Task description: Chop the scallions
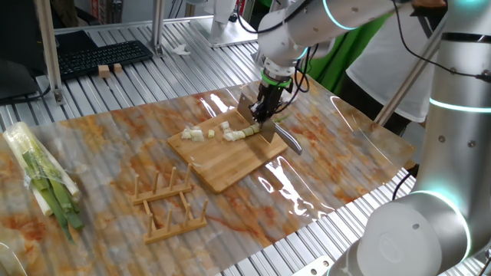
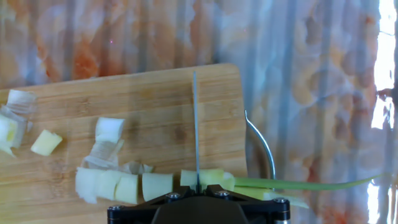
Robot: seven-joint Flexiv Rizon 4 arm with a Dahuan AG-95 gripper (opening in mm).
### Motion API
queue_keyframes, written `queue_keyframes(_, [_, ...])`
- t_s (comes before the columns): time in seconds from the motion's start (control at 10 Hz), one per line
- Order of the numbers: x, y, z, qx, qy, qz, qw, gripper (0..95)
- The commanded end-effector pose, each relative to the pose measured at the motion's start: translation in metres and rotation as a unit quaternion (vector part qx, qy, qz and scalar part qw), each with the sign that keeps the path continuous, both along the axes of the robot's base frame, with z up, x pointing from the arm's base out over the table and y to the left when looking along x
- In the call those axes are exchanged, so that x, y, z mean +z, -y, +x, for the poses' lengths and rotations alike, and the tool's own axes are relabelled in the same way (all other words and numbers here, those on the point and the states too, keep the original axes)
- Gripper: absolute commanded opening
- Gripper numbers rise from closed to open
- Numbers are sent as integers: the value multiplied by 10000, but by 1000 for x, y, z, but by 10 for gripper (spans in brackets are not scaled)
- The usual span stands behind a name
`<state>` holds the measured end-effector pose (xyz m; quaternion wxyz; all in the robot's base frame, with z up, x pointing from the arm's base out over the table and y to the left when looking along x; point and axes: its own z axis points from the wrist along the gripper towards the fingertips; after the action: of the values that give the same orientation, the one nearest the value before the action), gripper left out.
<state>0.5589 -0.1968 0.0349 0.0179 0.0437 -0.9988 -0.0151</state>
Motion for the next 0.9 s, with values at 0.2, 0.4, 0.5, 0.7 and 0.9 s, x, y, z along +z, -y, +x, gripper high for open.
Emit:
queue_keyframes(0.2, [20, -1, -9, -72, -107, -8, 9999, 0])
queue_keyframes(0.4, [29, -3, -12, -102, -109, -41, 9999, 0])
queue_keyframes(0.5, [31, -3, -12, -109, -109, -41, 9999, 0])
queue_keyframes(0.7, [41, -9, -13, -186, -123, -66, 9997, 0])
queue_keyframes(0.9, [46, -15, -12, -257, -155, -65, 9995, 0])
